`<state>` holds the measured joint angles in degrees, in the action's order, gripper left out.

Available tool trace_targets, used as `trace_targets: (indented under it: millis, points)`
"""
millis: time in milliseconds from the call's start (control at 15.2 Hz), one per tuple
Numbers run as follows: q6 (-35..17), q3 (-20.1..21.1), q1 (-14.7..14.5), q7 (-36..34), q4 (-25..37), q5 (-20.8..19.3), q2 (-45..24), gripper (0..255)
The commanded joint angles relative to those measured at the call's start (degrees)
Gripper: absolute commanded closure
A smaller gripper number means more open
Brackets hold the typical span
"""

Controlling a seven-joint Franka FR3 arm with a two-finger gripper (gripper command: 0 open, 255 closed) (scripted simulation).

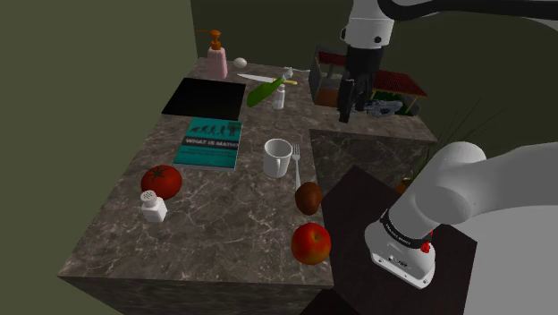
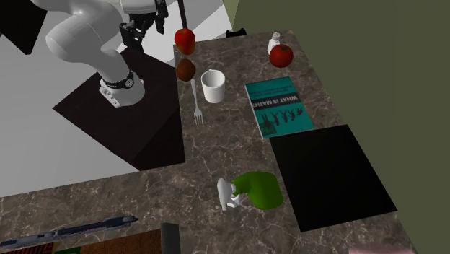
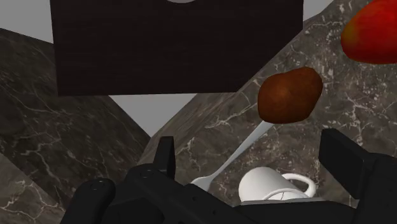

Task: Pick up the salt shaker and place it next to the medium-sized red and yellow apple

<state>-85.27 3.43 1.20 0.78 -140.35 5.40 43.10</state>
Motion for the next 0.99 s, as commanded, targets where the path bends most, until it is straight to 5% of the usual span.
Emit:
trace_targets:
  millis: [0, 924]
  points:
    - [0.0, 0.0, 0.0, 0.0, 0.0, 0.0, 0.0, 0]
    - [-28.9, -7.75, 3.27, 12.96, 0.42, -5.34, -19.2, 0]
